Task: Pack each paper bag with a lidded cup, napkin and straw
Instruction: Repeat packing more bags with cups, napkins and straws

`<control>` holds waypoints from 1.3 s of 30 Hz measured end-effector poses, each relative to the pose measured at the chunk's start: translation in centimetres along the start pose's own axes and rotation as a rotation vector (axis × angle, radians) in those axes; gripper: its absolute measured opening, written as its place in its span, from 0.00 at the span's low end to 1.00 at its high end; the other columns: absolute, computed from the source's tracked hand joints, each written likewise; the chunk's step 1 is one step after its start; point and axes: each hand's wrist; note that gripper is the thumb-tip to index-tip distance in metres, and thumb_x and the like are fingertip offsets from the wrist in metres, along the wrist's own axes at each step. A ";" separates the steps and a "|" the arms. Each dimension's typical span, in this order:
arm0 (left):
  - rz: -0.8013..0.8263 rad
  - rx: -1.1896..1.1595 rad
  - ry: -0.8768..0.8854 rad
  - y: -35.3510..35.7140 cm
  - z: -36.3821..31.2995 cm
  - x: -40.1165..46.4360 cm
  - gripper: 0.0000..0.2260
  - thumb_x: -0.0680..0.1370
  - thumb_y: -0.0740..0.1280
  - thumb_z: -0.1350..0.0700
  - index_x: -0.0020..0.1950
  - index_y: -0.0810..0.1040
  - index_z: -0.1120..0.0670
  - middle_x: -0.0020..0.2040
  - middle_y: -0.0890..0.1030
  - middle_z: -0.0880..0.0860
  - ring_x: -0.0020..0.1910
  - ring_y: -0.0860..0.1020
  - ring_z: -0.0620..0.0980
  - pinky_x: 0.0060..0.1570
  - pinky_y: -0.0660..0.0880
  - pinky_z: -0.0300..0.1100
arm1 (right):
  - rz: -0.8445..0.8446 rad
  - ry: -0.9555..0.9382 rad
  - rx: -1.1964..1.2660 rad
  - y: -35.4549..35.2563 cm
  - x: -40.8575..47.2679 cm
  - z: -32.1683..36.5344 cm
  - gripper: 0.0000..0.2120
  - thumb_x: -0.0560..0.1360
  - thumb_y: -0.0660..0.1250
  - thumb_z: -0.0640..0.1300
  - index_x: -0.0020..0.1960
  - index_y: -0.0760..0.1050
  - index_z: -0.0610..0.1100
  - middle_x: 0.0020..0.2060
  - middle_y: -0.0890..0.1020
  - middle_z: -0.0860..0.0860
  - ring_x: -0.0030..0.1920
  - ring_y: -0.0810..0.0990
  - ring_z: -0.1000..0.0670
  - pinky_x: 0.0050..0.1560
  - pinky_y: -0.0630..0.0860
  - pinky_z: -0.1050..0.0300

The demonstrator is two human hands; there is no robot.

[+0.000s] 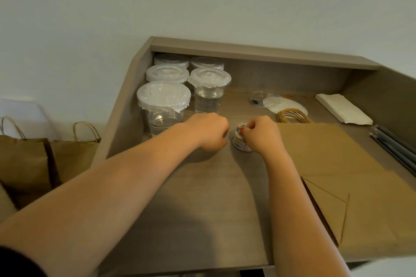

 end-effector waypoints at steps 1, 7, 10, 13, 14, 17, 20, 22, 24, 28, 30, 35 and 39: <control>0.000 -0.005 -0.001 0.0 0.1 0.0 0.10 0.78 0.61 0.51 0.54 0.79 0.53 0.53 0.80 0.55 0.53 0.77 0.57 0.42 0.68 0.42 | -0.032 -0.012 0.019 0.0 0.1 -0.1 0.04 0.74 0.63 0.41 0.44 0.77 0.41 0.41 0.78 0.45 0.45 0.76 0.44 0.41 0.70 0.56; 0.014 -0.013 0.002 0.0 0.1 0.0 0.10 0.78 0.61 0.51 0.54 0.78 0.53 0.53 0.80 0.54 0.53 0.77 0.56 0.41 0.68 0.43 | -0.025 -0.020 -0.010 1.1 0.8 -0.3 0.06 0.74 0.67 0.47 0.47 0.82 0.48 0.51 0.80 0.44 0.52 0.77 0.42 0.53 0.76 0.46; 0.013 -0.016 0.002 0.0 0.2 0.1 0.10 0.78 0.61 0.50 0.54 0.78 0.53 0.53 0.80 0.54 0.53 0.77 0.56 0.42 0.68 0.43 | -0.042 -0.032 0.004 1.2 0.7 -0.2 0.05 0.74 0.67 0.47 0.41 0.80 0.50 0.48 0.80 0.45 0.51 0.77 0.43 0.52 0.76 0.44; 0.010 -0.030 -0.002 0.0 0.3 0.1 0.11 0.78 0.62 0.50 0.55 0.78 0.53 0.54 0.80 0.54 0.53 0.77 0.56 0.43 0.69 0.42 | -0.065 -0.042 0.051 1.1 0.5 -0.2 0.09 0.74 0.67 0.45 0.35 0.75 0.51 0.46 0.81 0.45 0.49 0.77 0.43 0.51 0.76 0.44; 0.012 -0.037 -0.005 0.0 0.4 0.1 0.11 0.78 0.62 0.50 0.55 0.78 0.53 0.54 0.80 0.54 0.53 0.77 0.56 0.43 0.69 0.42 | -0.081 -0.043 0.072 1.0 0.4 -0.2 0.09 0.74 0.66 0.44 0.35 0.75 0.50 0.46 0.81 0.45 0.49 0.77 0.43 0.52 0.76 0.45; 0.008 -0.066 -0.017 -0.2 0.5 0.0 0.12 0.78 0.62 0.51 0.57 0.78 0.53 0.55 0.80 0.54 0.54 0.77 0.56 0.44 0.71 0.43 | -0.144 -0.061 0.176 -0.1 -0.2 0.0 0.06 0.75 0.65 0.41 0.40 0.76 0.48 0.42 0.80 0.49 0.45 0.76 0.48 0.47 0.72 0.55; -0.022 -0.200 -0.021 -0.7 0.4 -0.2 0.12 0.78 0.63 0.49 0.58 0.78 0.52 0.55 0.80 0.52 0.54 0.77 0.53 0.50 0.75 0.45 | -0.157 -0.084 0.433 -1.5 -1.3 1.0 0.08 0.75 0.65 0.39 0.38 0.76 0.46 0.34 0.78 0.53 0.37 0.75 0.54 0.38 0.69 0.62; -0.049 -0.417 -0.038 -1.6 0.5 -0.5 0.13 0.78 0.64 0.48 0.58 0.78 0.53 0.54 0.81 0.53 0.50 0.79 0.51 0.51 0.76 0.46 | -0.139 -0.112 0.649 -2.7 -2.3 2.4 0.10 0.74 0.67 0.38 0.35 0.77 0.48 0.31 0.78 0.53 0.32 0.74 0.58 0.31 0.70 0.68; -0.067 -0.643 -0.045 -3.0 0.7 -1.3 0.13 0.79 0.64 0.50 0.58 0.78 0.56 0.50 0.82 0.56 0.43 0.80 0.50 0.44 0.77 0.44 | -0.100 -0.166 0.738 -3.8 -3.3 4.0 0.10 0.74 0.67 0.38 0.37 0.77 0.50 0.32 0.79 0.53 0.30 0.75 0.60 0.28 0.70 0.71; -0.107 -0.856 -0.037 -5.1 2.0 -4.4 0.06 0.80 0.62 0.56 0.49 0.78 0.54 0.41 0.81 0.50 0.32 0.79 0.43 0.29 0.74 0.33 | -0.077 -0.274 0.760 -4.5 -5.9 7.5 0.09 0.75 0.67 0.38 0.39 0.78 0.49 0.31 0.79 0.54 0.28 0.75 0.65 0.30 0.69 0.74; -0.127 -0.878 -0.036 -5.4 2.9 -6.5 0.06 0.80 0.63 0.57 0.44 0.76 0.53 0.37 0.80 0.49 0.28 0.78 0.40 0.25 0.73 0.32 | -0.100 -0.281 0.762 -4.2 -7.4 8.8 0.08 0.75 0.67 0.39 0.39 0.77 0.50 0.32 0.79 0.55 0.30 0.75 0.64 0.32 0.69 0.72; -0.150 -0.973 -0.046 -5.2 5.8 -14.5 0.06 0.80 0.63 0.57 0.45 0.78 0.53 0.37 0.81 0.48 0.29 0.78 0.39 0.28 0.74 0.34 | 0.001 -0.318 0.739 -2.7 -12.8 12.8 0.08 0.75 0.66 0.40 0.39 0.76 0.50 0.34 0.81 0.53 0.33 0.75 0.61 0.34 0.72 0.69; -0.135 -1.044 -0.046 -4.2 8.9 -22.2 0.08 0.79 0.62 0.57 0.44 0.79 0.48 0.36 0.82 0.46 0.33 0.80 0.42 0.30 0.76 0.34 | 0.122 -0.438 0.654 -1.0 -18.3 16.7 0.08 0.75 0.66 0.42 0.38 0.75 0.51 0.30 0.80 0.55 0.31 0.76 0.61 0.32 0.74 0.68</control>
Point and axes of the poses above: each hand's wrist, its own x-axis towards the middle knuckle, its own y-axis out of the palm, z = x × y
